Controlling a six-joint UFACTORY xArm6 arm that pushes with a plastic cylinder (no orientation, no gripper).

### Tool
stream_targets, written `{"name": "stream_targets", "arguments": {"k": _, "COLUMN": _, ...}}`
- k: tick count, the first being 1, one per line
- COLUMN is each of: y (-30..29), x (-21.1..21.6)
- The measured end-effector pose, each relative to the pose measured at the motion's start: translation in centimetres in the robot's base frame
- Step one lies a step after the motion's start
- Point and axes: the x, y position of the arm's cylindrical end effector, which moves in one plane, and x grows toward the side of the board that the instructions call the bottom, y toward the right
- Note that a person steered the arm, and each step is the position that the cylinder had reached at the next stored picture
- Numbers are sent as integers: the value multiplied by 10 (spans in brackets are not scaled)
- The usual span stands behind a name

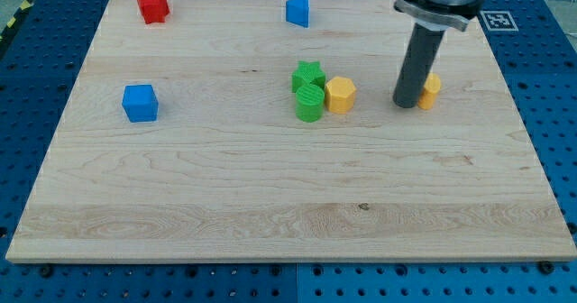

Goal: Place the heart at the right center of the board

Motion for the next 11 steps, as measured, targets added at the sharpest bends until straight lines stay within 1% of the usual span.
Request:
{"name": "stream_targets", "arguments": {"k": 1, "y": 11, "x": -4}}
{"name": "stream_targets", "arguments": {"k": 3, "y": -7, "x": -14}}
{"name": "stream_targets", "arguments": {"k": 5, "y": 5, "x": -33}}
{"name": "stream_targets", "arguments": {"k": 6, "y": 30, "x": -19}}
{"name": "stream_targets", "arguments": {"k": 7, "y": 46, "x": -20}}
{"name": "stream_targets", "arguments": {"k": 11, "y": 58, "x": -32}}
